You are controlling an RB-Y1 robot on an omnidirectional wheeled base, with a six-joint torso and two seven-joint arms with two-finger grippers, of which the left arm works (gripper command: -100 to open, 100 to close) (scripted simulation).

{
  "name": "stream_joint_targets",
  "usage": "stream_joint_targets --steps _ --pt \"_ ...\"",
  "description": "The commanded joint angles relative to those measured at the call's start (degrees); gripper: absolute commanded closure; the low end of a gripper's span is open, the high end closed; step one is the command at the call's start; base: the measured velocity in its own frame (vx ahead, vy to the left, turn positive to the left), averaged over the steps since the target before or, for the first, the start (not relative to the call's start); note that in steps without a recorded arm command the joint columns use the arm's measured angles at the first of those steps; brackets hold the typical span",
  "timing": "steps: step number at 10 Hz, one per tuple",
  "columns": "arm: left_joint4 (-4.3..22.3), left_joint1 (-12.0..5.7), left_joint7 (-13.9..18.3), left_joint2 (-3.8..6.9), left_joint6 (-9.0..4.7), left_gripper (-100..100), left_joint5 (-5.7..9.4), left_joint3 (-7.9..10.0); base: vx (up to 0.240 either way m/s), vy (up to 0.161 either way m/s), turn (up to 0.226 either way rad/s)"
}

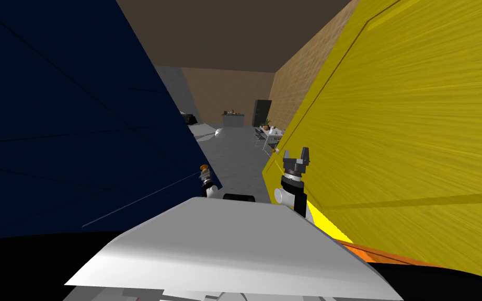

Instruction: Push the door open

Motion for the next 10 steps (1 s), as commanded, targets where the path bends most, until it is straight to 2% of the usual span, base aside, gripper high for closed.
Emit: stream_joint_targets --steps 1,2,10 --pt "0.14 0.1 -0.06 0.42 -0.83 100 1.08 0.26 0.198 -0.021 0.046" --pt "0.19 0.01 -0.11 0.29 -0.33 100 0.67 0.15 0.088 -0.006 0.029" --pt "1.36 0.2 -0.92 1.58 -2.38 100 4.93 4.91 0.197 0.042 0.048"
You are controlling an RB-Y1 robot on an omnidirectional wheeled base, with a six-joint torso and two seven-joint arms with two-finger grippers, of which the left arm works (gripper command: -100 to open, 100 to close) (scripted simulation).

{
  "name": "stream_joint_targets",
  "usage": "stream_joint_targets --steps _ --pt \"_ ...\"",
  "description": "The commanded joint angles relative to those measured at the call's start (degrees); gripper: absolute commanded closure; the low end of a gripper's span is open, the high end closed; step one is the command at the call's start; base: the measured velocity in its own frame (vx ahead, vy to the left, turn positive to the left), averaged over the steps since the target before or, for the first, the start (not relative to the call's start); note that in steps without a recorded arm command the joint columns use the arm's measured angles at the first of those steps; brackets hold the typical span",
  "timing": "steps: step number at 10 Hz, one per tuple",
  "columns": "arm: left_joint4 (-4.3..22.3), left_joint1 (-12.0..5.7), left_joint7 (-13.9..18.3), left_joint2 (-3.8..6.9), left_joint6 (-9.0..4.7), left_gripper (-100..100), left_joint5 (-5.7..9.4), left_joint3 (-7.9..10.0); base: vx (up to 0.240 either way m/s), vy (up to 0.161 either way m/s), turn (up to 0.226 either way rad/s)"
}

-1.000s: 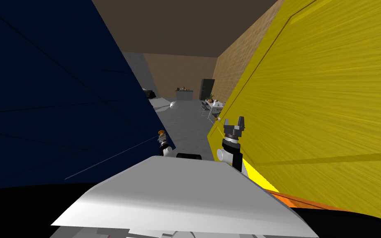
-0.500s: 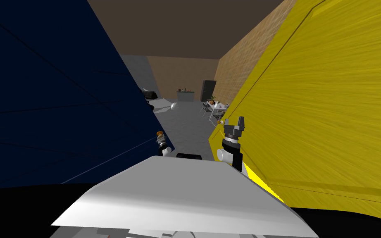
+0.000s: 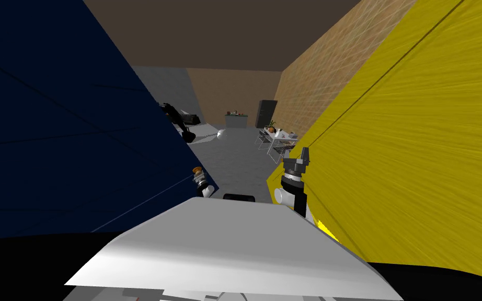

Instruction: Push the door open

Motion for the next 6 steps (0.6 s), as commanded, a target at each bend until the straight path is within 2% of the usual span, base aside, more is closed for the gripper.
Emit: stream_joint_targets --steps 1,2,3,6 --pt "1.08 -0.33 0.13 0.38 -1.14 100 0.85 1.16 0.206 0.037 0.068" --pt "1.16 -0.32 0.07 0.47 -1.28 100 1.16 1.5 0.223 0.056 0.048" --pt "0.02 0.11 -0.7 0.19 -0.29 100 1.15 1.28 0.102 0.033 0.024" --pt "0.35 0.32 -0.84 0.66 -1.17 100 2.43 2.64 0.137 0.049 0.029"
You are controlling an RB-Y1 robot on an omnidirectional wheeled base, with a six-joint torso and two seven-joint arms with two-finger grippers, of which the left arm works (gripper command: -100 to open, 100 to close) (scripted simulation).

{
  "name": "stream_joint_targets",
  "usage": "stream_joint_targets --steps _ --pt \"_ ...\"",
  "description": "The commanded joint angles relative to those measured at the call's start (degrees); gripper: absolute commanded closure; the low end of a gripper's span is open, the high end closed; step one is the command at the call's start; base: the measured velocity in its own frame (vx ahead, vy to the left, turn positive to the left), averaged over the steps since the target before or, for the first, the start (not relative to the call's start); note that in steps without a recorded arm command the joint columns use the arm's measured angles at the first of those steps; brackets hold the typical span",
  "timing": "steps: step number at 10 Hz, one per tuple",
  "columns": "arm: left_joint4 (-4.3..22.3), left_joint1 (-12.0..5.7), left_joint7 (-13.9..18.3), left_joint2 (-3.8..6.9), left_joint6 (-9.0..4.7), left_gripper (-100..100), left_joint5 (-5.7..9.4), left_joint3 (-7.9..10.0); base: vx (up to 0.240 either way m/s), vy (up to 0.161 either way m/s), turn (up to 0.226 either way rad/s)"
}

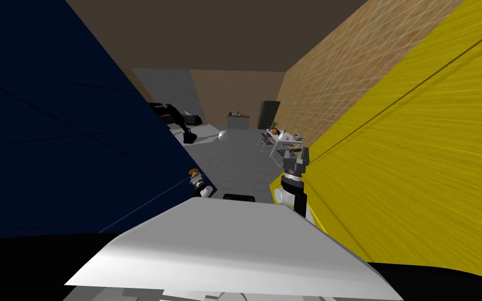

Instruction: Push the door open

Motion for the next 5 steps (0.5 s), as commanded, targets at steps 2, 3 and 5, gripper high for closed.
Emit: stream_joint_targets --steps 2,3,5 --pt "1.31 -0.61 0.38 0.8 -1.3 100 1.13 1.39 0.176 0.082 0.036" --pt "1.48 -0.51 0.33 0.96 -1.63 100 1.69 1.94 0.216 0.078 0.045" --pt "1.81 -0.32 0.22 1.28 -2.28 100 2.76 3.01 0.209 0.09 0.058"
